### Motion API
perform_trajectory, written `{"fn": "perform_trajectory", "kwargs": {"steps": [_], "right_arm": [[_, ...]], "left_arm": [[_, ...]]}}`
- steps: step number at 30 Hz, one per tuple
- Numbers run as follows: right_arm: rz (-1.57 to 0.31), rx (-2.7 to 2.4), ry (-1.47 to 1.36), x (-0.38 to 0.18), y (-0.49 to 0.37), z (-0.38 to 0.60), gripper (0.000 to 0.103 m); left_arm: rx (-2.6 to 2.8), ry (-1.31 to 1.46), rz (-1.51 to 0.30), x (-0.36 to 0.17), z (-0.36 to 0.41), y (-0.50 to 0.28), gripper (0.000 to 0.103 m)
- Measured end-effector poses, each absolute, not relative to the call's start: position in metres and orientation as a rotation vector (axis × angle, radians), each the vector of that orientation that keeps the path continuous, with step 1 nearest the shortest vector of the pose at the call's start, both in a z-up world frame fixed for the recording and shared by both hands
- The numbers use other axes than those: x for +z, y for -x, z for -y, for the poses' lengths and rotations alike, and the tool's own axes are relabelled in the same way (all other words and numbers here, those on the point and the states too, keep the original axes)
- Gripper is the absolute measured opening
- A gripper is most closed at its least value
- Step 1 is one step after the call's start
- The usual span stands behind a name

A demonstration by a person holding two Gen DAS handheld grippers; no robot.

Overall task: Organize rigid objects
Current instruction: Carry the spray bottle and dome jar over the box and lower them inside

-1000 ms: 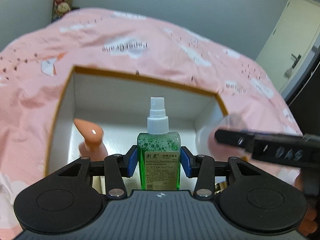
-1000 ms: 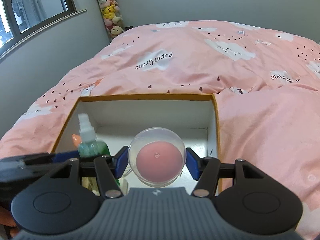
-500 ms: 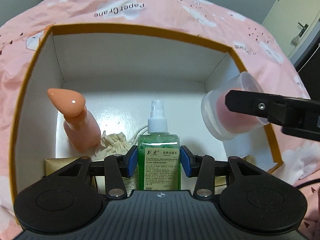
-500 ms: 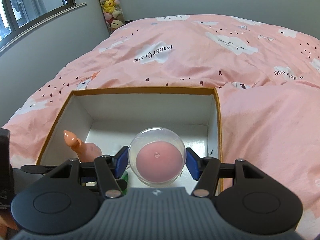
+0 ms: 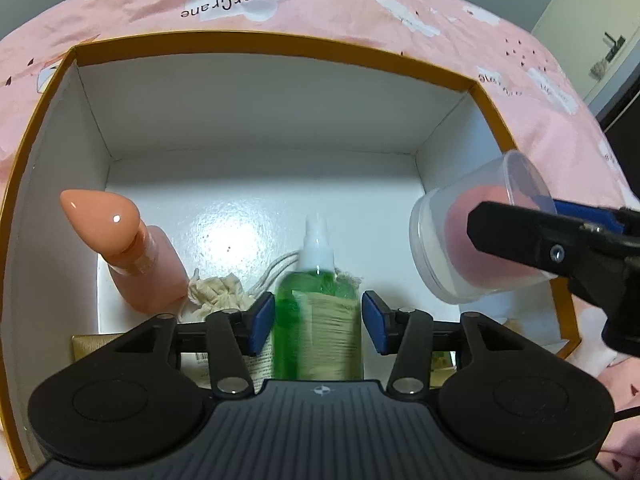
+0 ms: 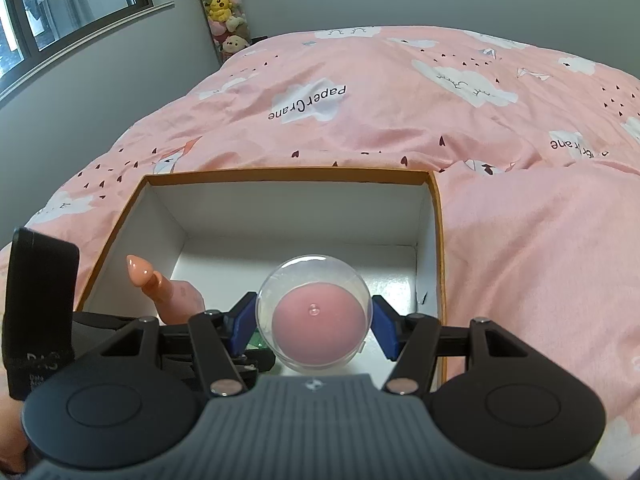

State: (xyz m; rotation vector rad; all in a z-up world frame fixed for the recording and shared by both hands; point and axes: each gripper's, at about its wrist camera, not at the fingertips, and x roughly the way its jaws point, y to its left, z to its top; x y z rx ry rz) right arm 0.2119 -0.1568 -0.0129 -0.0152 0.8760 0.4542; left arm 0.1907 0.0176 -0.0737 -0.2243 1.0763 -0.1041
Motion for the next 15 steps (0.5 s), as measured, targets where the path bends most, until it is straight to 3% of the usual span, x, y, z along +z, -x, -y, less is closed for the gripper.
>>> {"fn": "perform_trajectory", "kwargs": {"steps": [3,12,15], "right_arm": [[-0.878,0.452,0.013,-0.013,-0.212,0.158,0.060],[-0.891,0.464,0.016,-0.016,-0.215,0.155,0.060],[-0.894,0.490,0.021,-0.016,-0.215,0.149,0.060]], "left_arm": [[-0.091,0.224,-1.074,-0.073,-0.021,-0.189,0.062],[-0.081,0.225,-0.932,-0.042,-0.036,-0.162,0.062],[-0.072,0.212,-0.924,-0.037,-0.044,-0.156,0.057]]}}
